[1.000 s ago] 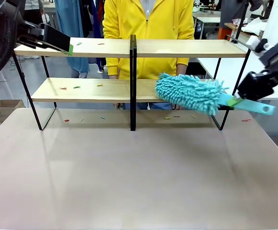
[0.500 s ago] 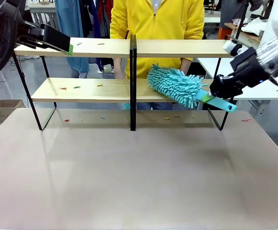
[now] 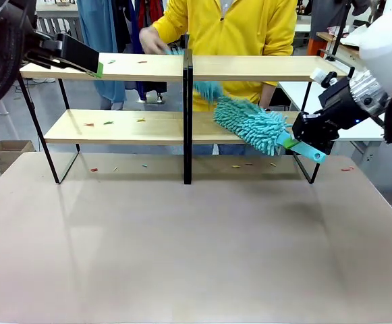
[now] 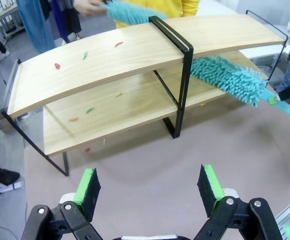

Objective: Clean the shelves.
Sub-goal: Clean a randomly selected level of the Shelf with the Duster.

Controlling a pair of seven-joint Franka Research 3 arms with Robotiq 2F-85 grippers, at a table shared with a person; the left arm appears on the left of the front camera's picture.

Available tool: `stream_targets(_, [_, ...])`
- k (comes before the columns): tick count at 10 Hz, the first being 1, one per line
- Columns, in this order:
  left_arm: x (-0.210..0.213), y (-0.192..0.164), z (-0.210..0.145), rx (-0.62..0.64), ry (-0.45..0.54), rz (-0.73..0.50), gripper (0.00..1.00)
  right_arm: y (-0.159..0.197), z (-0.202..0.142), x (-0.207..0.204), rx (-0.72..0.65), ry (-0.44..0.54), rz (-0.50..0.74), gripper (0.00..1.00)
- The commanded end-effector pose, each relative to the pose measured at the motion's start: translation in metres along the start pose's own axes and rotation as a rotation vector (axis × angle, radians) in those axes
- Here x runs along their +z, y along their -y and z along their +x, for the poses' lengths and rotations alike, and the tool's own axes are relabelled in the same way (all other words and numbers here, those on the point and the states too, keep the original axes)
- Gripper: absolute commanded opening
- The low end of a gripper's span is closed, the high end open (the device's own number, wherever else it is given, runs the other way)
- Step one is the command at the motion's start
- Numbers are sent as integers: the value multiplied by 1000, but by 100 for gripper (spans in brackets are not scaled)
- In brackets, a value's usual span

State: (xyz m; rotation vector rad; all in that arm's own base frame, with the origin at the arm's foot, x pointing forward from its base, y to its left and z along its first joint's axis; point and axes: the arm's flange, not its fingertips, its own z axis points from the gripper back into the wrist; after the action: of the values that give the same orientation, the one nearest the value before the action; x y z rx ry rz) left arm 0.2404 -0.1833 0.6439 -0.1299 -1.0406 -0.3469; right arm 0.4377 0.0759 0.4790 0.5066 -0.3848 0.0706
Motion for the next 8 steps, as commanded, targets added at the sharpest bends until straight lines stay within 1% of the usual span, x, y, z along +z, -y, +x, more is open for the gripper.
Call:
stream_targets(1, [1,-1,-2,2,1,3,100,-16,-14,21,-269,57,-195,0])
stream_targets(2, [1,-1,-2,2,1,3,100,-16,-16,24,-342,83,-274,0])
stream_targets(3, [1,-1,-2,2,1,3,100,-12,-15,27,-502,151,-418,0])
stream_targets(4, [1,-1,-2,2,1,3,100,-7,-15,29,-585,178,-549,0])
stream_targets(5, [1,-1,-2,2,1,3,100,-10,-13,26,-543,155,-452,0])
stream_targets(6, [1,-1,-2,2,1,3,100,-13,-12,23,-494,106,-317,0])
stream_targets(7, [1,-1,-2,2,1,3,100,-16,-12,22,-432,82,-212,0])
stream_targets(8, [1,-1,-2,2,1,3,100,-18,-13,23,-397,58,-147,0])
